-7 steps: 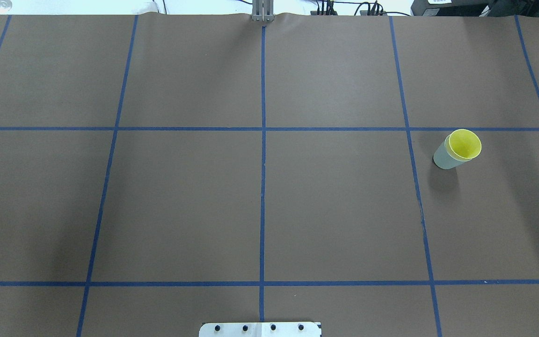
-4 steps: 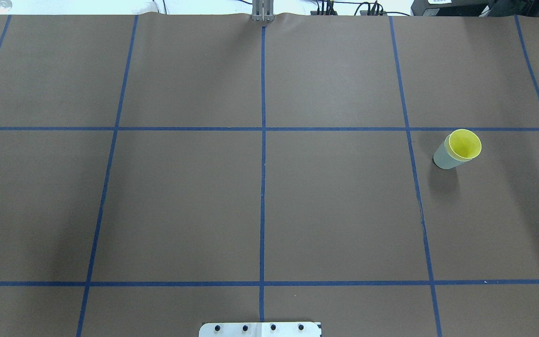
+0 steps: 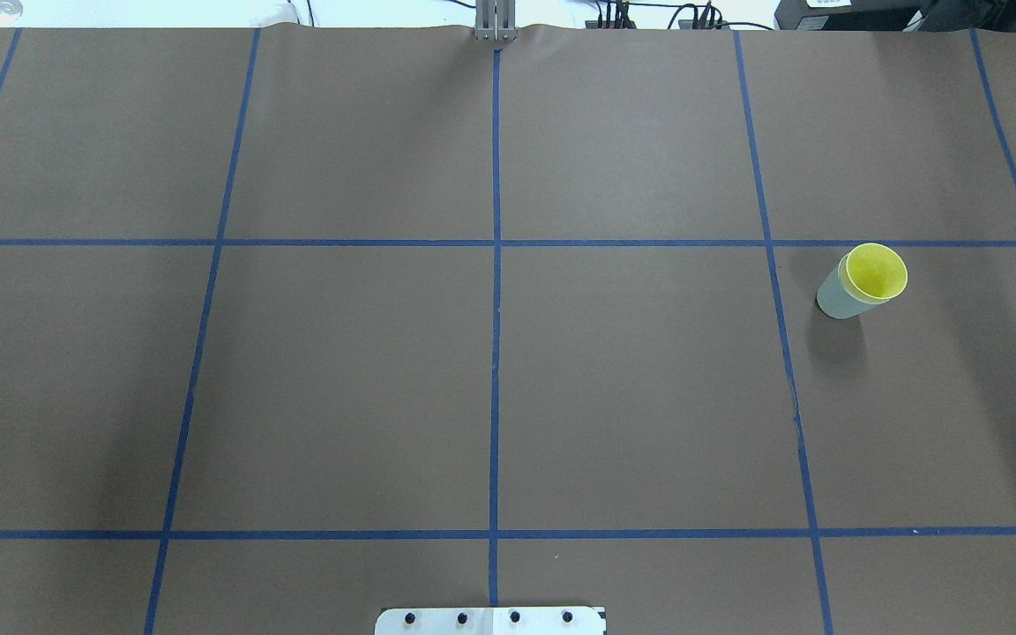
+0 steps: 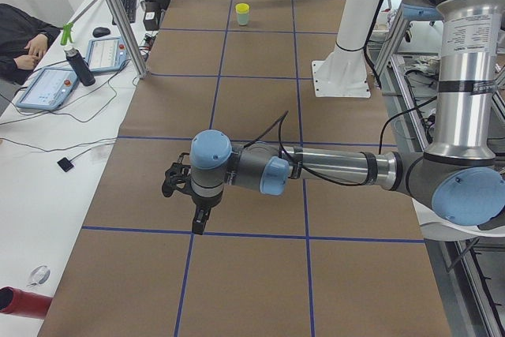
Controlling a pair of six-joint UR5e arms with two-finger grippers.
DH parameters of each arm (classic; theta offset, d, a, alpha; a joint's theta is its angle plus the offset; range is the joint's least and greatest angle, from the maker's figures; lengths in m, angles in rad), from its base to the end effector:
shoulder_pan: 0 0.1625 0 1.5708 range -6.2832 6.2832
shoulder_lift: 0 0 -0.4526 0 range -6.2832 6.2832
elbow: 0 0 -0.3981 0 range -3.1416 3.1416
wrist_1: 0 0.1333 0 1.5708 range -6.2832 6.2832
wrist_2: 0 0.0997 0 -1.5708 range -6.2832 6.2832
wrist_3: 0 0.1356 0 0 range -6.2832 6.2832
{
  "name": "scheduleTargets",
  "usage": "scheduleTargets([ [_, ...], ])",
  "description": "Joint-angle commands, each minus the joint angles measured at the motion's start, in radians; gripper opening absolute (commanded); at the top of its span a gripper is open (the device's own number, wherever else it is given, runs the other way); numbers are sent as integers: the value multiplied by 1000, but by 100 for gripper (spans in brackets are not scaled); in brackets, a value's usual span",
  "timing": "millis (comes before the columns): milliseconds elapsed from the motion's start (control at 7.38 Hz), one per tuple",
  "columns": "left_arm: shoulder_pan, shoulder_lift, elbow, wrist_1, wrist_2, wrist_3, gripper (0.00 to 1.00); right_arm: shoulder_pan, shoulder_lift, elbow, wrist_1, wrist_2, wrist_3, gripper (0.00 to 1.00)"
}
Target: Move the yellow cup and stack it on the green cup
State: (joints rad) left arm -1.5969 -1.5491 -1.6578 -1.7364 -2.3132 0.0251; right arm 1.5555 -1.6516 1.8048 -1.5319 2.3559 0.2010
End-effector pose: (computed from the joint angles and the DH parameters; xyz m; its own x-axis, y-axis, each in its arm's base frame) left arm -0.0549 -0.5061 0.6635 0.7410 0.1598 -0.6522 0.0068 0.9694 0.2453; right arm 0.0302 -0.4736 0.6280 0.6940 0.0531 0.7180 -0.1261 0.9908 0.0485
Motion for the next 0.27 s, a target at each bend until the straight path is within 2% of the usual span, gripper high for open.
scheduleTargets([
  [0, 0, 0, 1, 0, 0, 1, 100, -2, 1, -4, -2, 0, 0, 100],
  [136, 0, 0, 1, 0, 0, 1, 100, 0, -1, -5, -4, 0, 0, 100],
])
